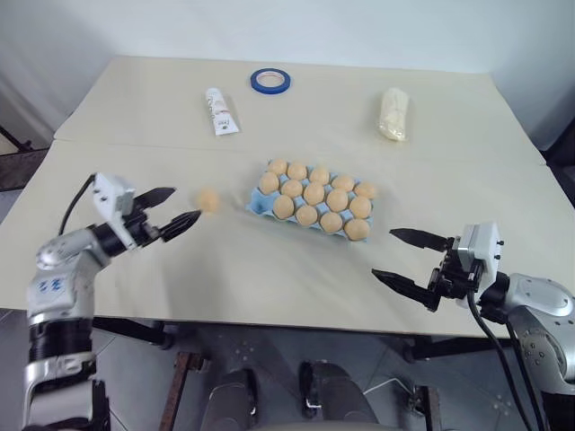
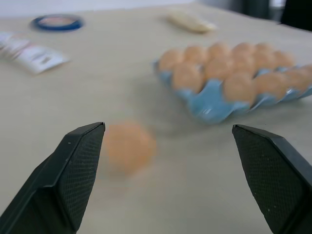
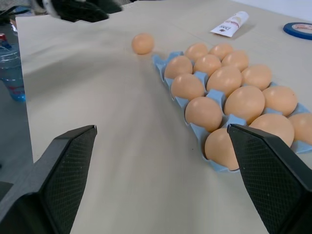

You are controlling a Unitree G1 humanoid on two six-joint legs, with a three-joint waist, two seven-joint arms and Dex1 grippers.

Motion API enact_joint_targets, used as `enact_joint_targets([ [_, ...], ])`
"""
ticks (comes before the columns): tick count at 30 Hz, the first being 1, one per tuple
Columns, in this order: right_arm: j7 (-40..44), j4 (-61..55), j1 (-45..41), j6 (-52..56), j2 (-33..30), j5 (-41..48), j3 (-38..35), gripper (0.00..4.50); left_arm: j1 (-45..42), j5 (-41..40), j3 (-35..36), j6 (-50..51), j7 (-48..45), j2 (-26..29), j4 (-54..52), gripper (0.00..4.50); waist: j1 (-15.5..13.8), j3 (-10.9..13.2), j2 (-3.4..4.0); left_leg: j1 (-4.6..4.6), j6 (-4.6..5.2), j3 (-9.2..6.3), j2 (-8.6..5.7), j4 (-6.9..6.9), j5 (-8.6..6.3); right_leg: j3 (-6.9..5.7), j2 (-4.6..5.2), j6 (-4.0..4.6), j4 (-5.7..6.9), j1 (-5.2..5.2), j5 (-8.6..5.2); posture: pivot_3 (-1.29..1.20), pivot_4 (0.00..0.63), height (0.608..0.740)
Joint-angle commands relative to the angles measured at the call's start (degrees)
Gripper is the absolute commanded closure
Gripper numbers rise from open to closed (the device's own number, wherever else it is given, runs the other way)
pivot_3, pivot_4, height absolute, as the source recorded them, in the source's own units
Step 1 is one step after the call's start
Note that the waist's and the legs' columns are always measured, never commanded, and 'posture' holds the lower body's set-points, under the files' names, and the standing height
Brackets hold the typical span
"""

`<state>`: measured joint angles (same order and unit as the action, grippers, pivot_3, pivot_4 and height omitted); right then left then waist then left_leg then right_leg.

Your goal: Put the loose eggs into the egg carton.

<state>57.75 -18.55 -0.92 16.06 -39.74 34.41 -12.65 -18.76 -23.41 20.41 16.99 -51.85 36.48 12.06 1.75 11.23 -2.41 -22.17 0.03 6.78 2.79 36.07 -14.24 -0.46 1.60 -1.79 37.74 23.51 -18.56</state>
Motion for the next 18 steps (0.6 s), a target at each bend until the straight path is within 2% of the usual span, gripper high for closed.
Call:
enact_joint_targets([
  [1,1.0,0.5,-1.7,-0.9,0.1,0.6,0.1,0.0,4.4,-2.1,5.3,1.7,3.5,1.7,-4.1,0.04,-0.1,0.0,0.0,-0.01,0.0,-0.02,0.0,0.0,-0.01,-0.02,0.01,0.01,-0.01,0.0,0.0,0.0,0.15,0.74],
  [5,1.6,1.5,-2.7,-1.0,0.1,0.5,0.5,0.0,11.1,-4.1,8.2,4.8,4.0,2.9,-9.6,0.04,-0.1,0.0,0.0,-0.02,-0.07,-0.05,-0.01,-0.09,-0.07,-0.04,0.07,0.06,-0.09,0.01,-0.02,0.0,0.15,0.74],
  [8,2.2,2.1,-3.4,-1.1,0.1,0.4,0.9,0.0,12.4,-4.5,8.8,5.4,4.3,3.6,-11.0,0.04,-0.3,0.0,0.0,-0.04,-0.27,-0.1,-0.01,-0.11,-0.19,-0.1,0.11,0.08,-0.15,0.0,-0.03,0.0,0.15,0.74],
  [13,2.6,3.2,-4.9,-1.3,0.4,0.0,1.6,0.0,6.6,-3.8,5.0,5.5,4.7,3.5,-8.9,0.04,-0.3,0.0,0.0,-0.06,-0.25,-0.12,-0.02,-0.09,-0.2,-0.15,0.15,0.14,-0.18,-0.01,-0.03,0.0,0.15,0.74],
  [18,2.7,3.1,-5.1,-1.6,0.4,0.0,1.6,0.0,-7.4,0.8,-2.9,0.7,2.1,2.5,5.2,0.04,-0.3,0.0,0.0,-0.09,-0.22,-0.11,-0.03,-0.09,-0.18,-0.19,0.1,0.14,-0.18,0.0,-0.02,0.0,0.15,0.74],
])
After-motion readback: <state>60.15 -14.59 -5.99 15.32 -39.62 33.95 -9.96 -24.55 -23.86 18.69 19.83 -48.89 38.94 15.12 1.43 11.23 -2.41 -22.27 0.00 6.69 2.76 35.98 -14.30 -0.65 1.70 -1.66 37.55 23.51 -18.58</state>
